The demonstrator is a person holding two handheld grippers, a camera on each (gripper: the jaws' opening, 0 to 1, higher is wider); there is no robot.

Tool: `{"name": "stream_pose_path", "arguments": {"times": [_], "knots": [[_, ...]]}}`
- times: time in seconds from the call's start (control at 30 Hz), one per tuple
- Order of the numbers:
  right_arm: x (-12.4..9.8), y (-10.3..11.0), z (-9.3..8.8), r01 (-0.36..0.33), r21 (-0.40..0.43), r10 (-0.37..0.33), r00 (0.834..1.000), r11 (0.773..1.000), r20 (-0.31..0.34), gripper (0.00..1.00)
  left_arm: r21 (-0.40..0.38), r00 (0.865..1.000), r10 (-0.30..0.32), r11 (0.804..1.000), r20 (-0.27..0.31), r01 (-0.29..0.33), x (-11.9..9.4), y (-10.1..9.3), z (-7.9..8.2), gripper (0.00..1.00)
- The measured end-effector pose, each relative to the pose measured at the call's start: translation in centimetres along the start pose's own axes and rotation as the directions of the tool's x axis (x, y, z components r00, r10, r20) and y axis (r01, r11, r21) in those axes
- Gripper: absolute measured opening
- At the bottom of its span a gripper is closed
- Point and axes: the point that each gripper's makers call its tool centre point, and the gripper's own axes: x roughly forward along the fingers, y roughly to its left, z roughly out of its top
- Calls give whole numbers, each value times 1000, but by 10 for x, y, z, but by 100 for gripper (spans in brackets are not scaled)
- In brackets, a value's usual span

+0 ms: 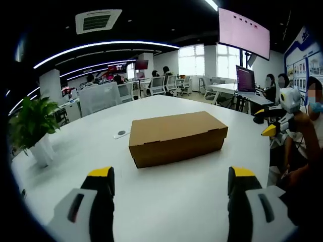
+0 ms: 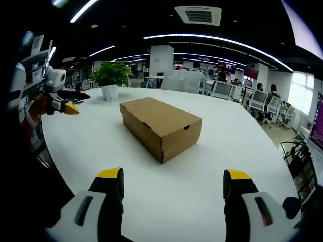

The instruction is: Operate the shoe box by opening the lid, removing the specified soft item, and placing it in the target area until the item is outside and the box remains undamaged.

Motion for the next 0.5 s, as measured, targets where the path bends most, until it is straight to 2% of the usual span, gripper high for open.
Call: {"name": "stream_pose_path", "arguments": {"times": [0.07, 0.1, 0.13, 0.2, 0.27, 0.33, 0.43, 0.5], "knots": [[-1, -5, 0, 23, 0, -23, 1000, 1000, -6, 85, 30, 999, 14, 999, 52, -15, 3, 8, 9, 81], [-2, -7, 1, 36, -11, -36, 999, 999, 1, 85, 81, 999, 22, 996, 43, -25, 3, 12, 9, 75], [-3, -7, 2, 41, -20, -40, 999, 999, 7, 85, 97, 998, 46, 994, 51, -51, 3, 17, 11, 72], [-4, -5, 3, 36, -18, -36, 999, 999, 10, 85, 111, 993, 82, 990, 90, -92, 2, 24, 20, 73], [-3, -4, 3, 31, -3, -31, 1000, 1000, 4, 85, 105, 992, 78, 991, 101, -89, 0, 25, 25, 73], [-1, -3, 4, 30, -16, -30, 1000, 999, 10, 85, 71, 988, 62, 995, 143, -72, -1, 24, 32, 70], [3, -1, 4, 19, -6, -19, 1000, 1000, -3, 85, -23, 981, 95, 995, 169, -93, -6, 35, 31, 67], [4, 0, 5, 9, -13, -9, 1000, 1000, -6, 85, -30, 988, 78, 997, 132, -75, -8, 33, 25, 71]]}}
